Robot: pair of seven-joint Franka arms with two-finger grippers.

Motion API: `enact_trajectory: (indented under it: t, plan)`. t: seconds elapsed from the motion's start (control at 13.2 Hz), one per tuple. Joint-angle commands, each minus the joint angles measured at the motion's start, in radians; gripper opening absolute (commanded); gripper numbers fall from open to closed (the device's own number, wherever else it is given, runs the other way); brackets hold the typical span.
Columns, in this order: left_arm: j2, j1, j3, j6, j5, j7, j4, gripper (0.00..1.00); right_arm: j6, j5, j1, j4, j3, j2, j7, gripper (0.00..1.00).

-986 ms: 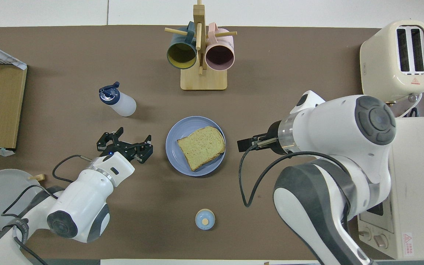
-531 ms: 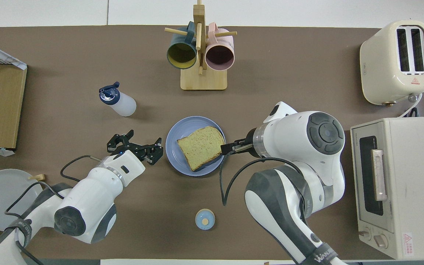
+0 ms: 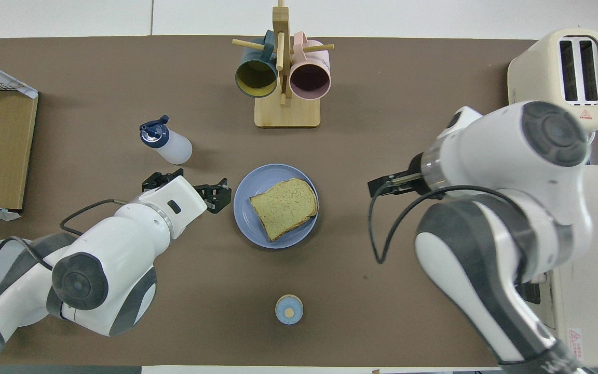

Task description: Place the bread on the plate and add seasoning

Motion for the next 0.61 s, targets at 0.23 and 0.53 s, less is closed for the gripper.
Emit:
enact_trajectory:
  t: [0.23, 0.53]
  plan:
    - [0.008, 0.041, 0.021, -0.532, -0.013, 0.105, 0.338, 1.0, -0.304, -0.065, -0.145, 0.101, 0.007, -0.109, -0.015, 1.0]
    - [0.023, 0.15, 0.021, -0.783, -0.041, 0.164, 0.496, 1.0, -0.38, -0.144, -0.208, 0.261, 0.033, -0.004, -0.043, 1.0]
